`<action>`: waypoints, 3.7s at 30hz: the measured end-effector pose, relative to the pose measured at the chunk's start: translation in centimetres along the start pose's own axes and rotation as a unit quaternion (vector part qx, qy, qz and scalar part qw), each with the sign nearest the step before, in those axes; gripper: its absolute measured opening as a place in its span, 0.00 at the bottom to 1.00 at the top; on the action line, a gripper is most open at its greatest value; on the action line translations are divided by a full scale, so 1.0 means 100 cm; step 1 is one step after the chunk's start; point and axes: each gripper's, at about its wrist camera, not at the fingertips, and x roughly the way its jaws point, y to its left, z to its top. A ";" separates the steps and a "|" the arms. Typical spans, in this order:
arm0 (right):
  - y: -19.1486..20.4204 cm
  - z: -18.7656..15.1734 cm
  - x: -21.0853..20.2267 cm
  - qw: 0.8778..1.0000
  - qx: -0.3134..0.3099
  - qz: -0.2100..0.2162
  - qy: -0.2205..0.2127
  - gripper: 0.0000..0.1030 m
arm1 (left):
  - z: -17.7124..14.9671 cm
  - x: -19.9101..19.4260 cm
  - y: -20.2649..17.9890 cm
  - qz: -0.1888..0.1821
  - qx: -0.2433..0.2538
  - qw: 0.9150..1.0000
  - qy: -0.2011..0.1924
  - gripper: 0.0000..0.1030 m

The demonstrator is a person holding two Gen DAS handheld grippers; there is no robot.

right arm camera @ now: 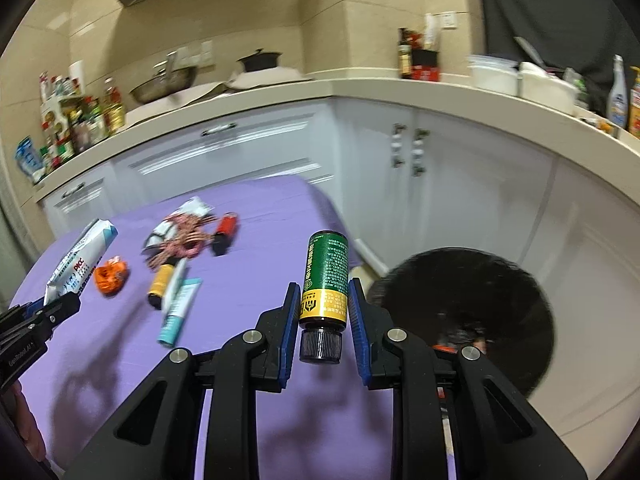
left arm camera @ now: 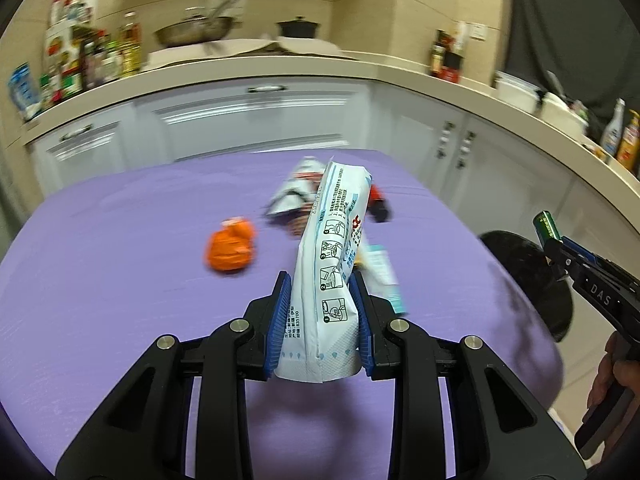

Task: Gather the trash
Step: 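Carry the packet and green bottle over the black bin, then open both tools to drop the packet and green bottle into the bin, then move both open tools back over the table items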

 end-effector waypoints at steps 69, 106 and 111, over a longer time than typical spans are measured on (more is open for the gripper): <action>-0.163 -0.014 0.021 0.989 0.120 -0.091 -0.003 0.47 | 0.022 0.090 -0.208 -0.099 0.119 0.987 0.038 0.55; 0.104 -0.007 0.052 0.993 -0.064 0.097 0.036 0.47 | -0.007 0.008 0.079 0.107 -0.053 0.993 0.015 0.55; 0.124 -0.014 0.057 0.989 -0.083 0.105 0.055 0.47 | -0.014 0.003 0.105 0.118 -0.073 0.990 0.016 0.55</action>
